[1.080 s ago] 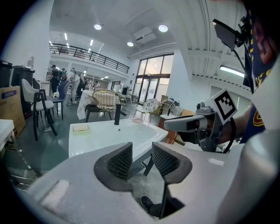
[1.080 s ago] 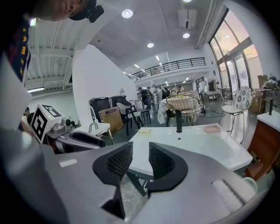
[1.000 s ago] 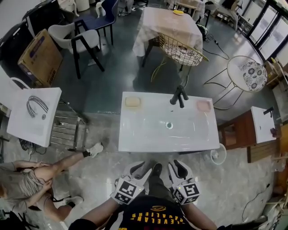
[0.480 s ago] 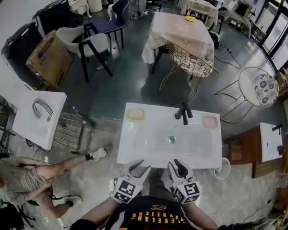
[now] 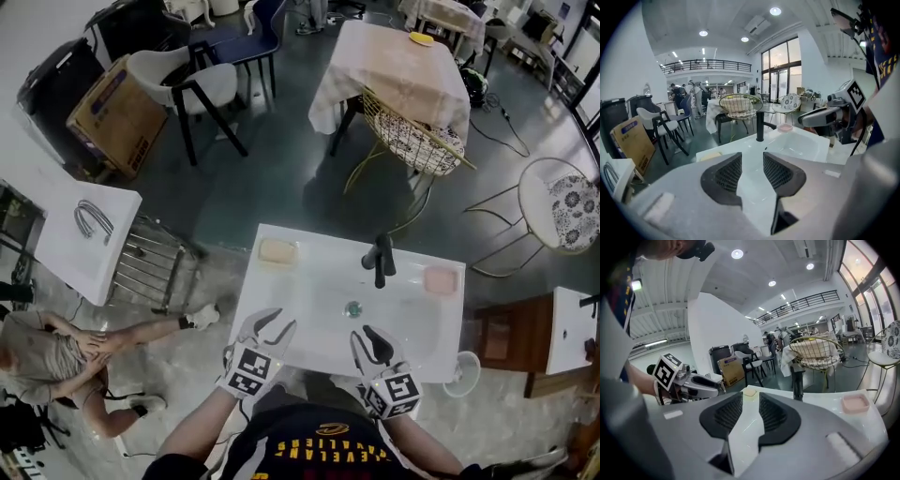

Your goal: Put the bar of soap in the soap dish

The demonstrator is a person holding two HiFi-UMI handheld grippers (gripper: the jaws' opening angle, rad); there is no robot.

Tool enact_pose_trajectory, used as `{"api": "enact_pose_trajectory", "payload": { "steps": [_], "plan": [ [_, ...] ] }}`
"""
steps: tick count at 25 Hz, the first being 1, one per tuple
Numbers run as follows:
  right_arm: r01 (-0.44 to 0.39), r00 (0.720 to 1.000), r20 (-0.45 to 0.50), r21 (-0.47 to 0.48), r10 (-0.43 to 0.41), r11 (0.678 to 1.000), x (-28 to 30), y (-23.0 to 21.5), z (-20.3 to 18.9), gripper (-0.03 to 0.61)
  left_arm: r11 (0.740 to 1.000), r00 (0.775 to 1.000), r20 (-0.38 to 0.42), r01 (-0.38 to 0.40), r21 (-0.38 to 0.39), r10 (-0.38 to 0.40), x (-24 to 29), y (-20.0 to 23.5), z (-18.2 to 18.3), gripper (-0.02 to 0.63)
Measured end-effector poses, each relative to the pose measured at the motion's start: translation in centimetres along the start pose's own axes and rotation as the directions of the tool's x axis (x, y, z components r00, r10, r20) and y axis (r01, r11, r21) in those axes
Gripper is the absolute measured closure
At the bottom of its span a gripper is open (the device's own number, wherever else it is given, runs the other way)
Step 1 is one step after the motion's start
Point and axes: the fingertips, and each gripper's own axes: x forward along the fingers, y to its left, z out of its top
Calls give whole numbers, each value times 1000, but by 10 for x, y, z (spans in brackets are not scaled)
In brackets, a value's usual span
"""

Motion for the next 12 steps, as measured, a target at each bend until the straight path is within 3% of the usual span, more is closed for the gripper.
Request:
{"api": "enact_pose_trajectory", "payload": {
  "steps": [6,12],
  "plan": [
    [-48,999,-14,-1,48,999,13,-17,5,471,986,989,-124,-56,160,76,40,51,-7,440],
    [-68,998,-16,30,68,997,20,-20,5,471,974,970,-240,9,228,47,76,92,-15,413]
  ]
}}
